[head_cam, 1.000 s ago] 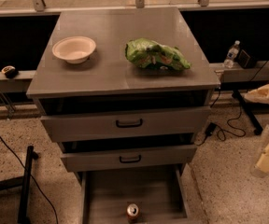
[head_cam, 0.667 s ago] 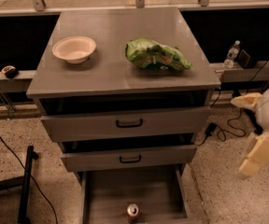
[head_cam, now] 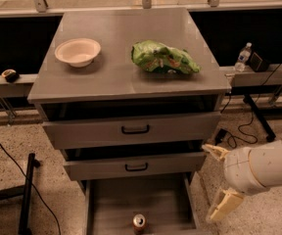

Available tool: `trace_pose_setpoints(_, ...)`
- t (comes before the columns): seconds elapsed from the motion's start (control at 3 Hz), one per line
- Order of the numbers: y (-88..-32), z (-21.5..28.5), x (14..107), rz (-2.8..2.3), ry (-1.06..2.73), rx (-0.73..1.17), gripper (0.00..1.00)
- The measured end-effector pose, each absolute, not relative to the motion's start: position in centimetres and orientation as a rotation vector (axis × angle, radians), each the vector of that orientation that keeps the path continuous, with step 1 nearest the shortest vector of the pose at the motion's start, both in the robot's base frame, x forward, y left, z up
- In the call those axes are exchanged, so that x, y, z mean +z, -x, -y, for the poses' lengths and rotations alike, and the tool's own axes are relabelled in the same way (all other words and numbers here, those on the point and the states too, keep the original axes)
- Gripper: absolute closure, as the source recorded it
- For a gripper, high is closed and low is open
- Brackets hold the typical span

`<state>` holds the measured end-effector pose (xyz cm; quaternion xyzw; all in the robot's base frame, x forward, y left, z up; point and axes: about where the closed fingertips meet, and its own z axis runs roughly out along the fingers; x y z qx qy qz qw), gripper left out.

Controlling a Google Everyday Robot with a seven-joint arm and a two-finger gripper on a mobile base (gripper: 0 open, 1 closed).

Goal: Pick coke can from bottom drawer and place on counter

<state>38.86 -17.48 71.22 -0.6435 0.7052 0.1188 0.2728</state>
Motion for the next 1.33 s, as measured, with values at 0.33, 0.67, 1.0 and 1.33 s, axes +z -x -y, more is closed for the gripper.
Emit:
trace_pose_setpoints(0.33, -39.2, 17.6, 71.9, -1.898, 1.726, 0.298, 0.0)
trace_pose_setpoints(0.67, -39.5, 15.9, 68.8, -1.809, 1.801, 0.402, 0.0)
trace_pose_setpoints(1.0, -39.5, 15.2, 59.7, -1.678, 1.816, 0.539, 0.0)
trace_pose_setpoints(1.33, -39.4, 15.6, 51.1, -1.668, 1.808, 0.647, 0.0)
